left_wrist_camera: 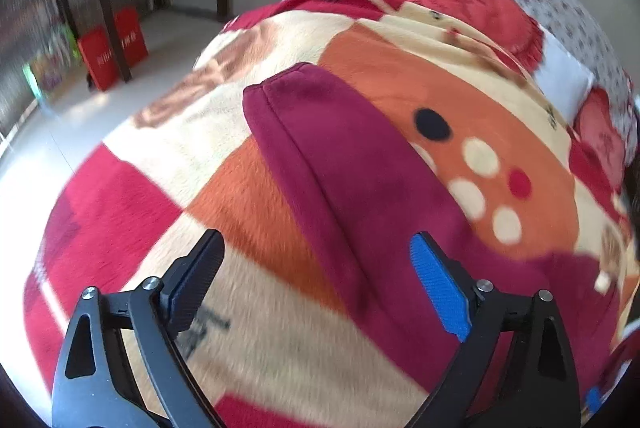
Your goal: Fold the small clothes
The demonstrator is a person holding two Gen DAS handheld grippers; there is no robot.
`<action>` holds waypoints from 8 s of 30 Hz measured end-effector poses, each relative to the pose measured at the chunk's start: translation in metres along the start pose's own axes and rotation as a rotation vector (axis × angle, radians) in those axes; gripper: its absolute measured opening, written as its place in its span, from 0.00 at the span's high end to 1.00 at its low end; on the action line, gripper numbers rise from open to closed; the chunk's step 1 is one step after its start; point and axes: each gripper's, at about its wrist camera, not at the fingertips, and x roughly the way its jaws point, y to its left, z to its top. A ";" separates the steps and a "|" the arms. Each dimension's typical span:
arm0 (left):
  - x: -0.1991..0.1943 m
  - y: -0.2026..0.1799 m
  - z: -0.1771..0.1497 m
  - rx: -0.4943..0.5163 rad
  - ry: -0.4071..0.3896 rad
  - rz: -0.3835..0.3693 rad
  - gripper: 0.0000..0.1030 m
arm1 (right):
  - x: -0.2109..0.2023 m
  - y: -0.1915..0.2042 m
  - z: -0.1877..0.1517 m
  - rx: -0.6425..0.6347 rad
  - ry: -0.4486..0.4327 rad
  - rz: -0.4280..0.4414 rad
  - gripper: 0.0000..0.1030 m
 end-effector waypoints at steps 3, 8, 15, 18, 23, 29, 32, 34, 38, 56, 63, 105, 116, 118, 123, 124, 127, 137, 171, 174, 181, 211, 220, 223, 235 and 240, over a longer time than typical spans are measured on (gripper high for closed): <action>0.018 0.003 0.010 -0.021 0.008 -0.004 0.19 | 0.007 0.001 0.000 -0.003 0.019 0.008 0.01; 0.029 -0.004 0.022 0.017 -0.054 0.004 0.46 | 0.018 0.001 0.002 0.005 0.038 0.015 0.01; 0.024 -0.005 0.034 0.000 -0.058 -0.073 0.92 | 0.025 -0.004 0.003 0.021 0.044 0.017 0.01; -0.003 -0.022 0.033 0.029 -0.089 -0.149 0.92 | 0.021 -0.010 0.004 0.031 0.030 0.010 0.01; -0.068 -0.082 0.013 0.150 -0.136 -0.321 0.92 | 0.009 -0.031 0.004 0.097 0.005 0.012 0.01; -0.119 -0.177 -0.038 0.325 -0.119 -0.497 0.92 | -0.009 -0.066 0.000 0.168 -0.029 -0.019 0.01; -0.117 -0.220 -0.075 0.398 -0.061 -0.546 0.92 | -0.016 -0.091 -0.004 0.218 -0.042 -0.041 0.01; -0.108 -0.248 -0.103 0.430 -0.014 -0.558 0.92 | -0.022 -0.111 -0.008 0.257 -0.047 -0.063 0.01; -0.087 -0.286 -0.149 0.498 0.070 -0.554 0.92 | -0.029 -0.150 -0.017 0.344 -0.049 -0.099 0.01; -0.126 -0.153 -0.166 0.611 -0.060 -0.248 0.52 | -0.008 -0.140 0.010 0.241 -0.057 0.000 0.02; -0.077 -0.099 -0.153 0.469 0.018 -0.067 0.52 | 0.029 -0.120 0.018 0.075 -0.010 -0.072 0.81; -0.032 -0.117 -0.102 0.328 0.062 -0.061 0.39 | 0.036 -0.063 0.028 -0.051 -0.007 0.008 0.63; -0.074 -0.126 -0.114 0.329 0.028 -0.121 0.39 | 0.023 -0.103 -0.008 0.074 0.062 -0.066 0.56; -0.083 -0.133 -0.119 0.336 0.031 -0.152 0.39 | 0.021 -0.103 -0.009 0.070 0.042 -0.066 0.56; -0.093 -0.162 -0.138 0.422 0.039 -0.167 0.39 | 0.005 -0.110 -0.013 0.104 0.032 -0.015 0.55; -0.092 -0.168 -0.143 0.436 0.041 -0.167 0.39 | -0.001 -0.114 -0.015 0.114 0.024 -0.012 0.55; -0.088 -0.180 -0.152 0.455 0.060 -0.181 0.39 | -0.019 -0.129 -0.018 0.139 -0.012 -0.025 0.55; -0.077 -0.194 -0.163 0.487 0.083 -0.167 0.39 | -0.067 -0.213 -0.038 0.246 -0.112 -0.128 0.35; -0.124 -0.138 -0.114 0.374 -0.009 -0.195 0.39 | -0.221 -0.107 0.074 -0.558 -0.340 0.090 0.88; -0.132 -0.128 -0.109 0.367 -0.030 -0.193 0.39 | -0.207 -0.066 0.086 -0.666 -0.306 0.163 0.88; -0.131 -0.102 -0.103 0.341 -0.038 -0.174 0.39 | -0.131 0.021 0.087 -0.850 -0.174 0.293 0.88; -0.112 -0.095 -0.119 0.324 0.022 -0.195 0.39 | -0.059 -0.046 0.045 -0.268 -0.155 0.352 0.31; -0.114 -0.101 -0.132 0.346 0.030 -0.184 0.39 | -0.008 -0.051 -0.009 -0.145 0.051 0.522 0.33; -0.112 -0.097 -0.130 0.328 0.031 -0.187 0.39 | 0.021 -0.036 -0.008 -0.120 0.127 0.588 0.33; -0.108 -0.076 -0.107 0.276 -0.002 -0.198 0.39 | 0.024 -0.015 0.071 -0.011 0.044 0.726 0.42; -0.107 -0.082 -0.102 0.278 0.006 -0.210 0.39 | 0.040 -0.016 0.105 0.081 0.040 0.705 0.42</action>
